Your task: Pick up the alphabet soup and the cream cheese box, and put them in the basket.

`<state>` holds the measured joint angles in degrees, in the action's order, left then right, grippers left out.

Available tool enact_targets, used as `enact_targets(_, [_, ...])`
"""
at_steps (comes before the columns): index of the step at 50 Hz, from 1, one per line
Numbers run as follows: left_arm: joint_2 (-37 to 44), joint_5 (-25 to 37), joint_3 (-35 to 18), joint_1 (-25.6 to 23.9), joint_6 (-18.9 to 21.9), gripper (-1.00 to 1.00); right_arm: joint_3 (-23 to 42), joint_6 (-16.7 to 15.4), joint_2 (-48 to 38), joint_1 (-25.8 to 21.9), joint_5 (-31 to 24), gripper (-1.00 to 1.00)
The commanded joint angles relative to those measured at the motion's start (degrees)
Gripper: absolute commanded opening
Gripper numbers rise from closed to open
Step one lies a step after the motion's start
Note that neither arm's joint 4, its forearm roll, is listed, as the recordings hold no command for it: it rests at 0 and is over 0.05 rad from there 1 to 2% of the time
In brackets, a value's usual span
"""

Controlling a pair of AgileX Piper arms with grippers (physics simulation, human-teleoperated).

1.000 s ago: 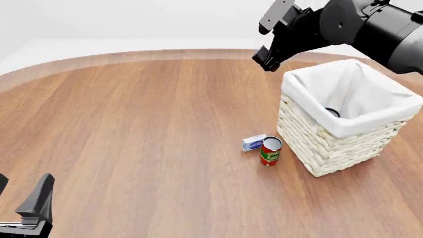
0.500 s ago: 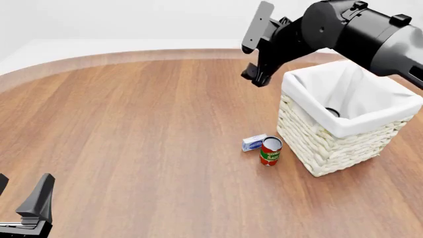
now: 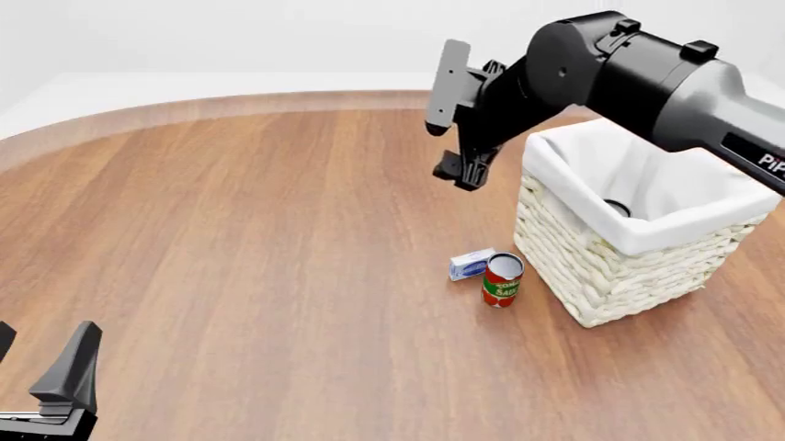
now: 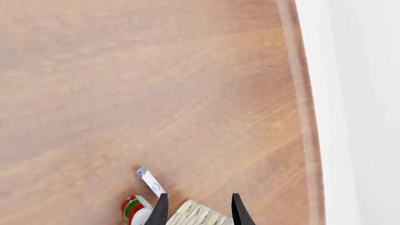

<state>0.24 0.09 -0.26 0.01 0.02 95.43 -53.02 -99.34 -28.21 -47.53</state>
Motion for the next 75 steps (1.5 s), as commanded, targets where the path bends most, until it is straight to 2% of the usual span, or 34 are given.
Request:
enact_targets(1, [0.0,0.0,0.0,0.0,0.0,1.0,1.6,-1.4,-2.0,-1.2,-3.1,1.0])
enact_targets(12, [0.0,0.0,0.0,0.0,0.0,1.0,2.2,0.0,-3.7,-3.1,-6.2,1.0])
enact_targets(31, [0.0,0.0,0.0,0.0,0.0,1.0,3.3,-0.9,-5.2,-2.6,-8.6,1.0])
enact_targets(52, [0.0,0.0,0.0,0.0,0.0,1.0,2.3,-2.8,-7.3,-2.6,-10.3,1.0])
enact_targets(56, [0.0,0.0,0.0,0.0,0.0,1.0,1.1,-4.7,-8.3,-1.3,-9.2,1.0])
enact_targets(68, [0.0,0.0,0.0,0.0,0.0,1.0,1.8,-4.8,-10.6,-1.2,-9.1,1.0])
enact_targets(75, [0.1,-0.2,0.1,-0.1,0.4,1.0,1.4,-6.0,-11.1,-0.2,-8.9,1.0])
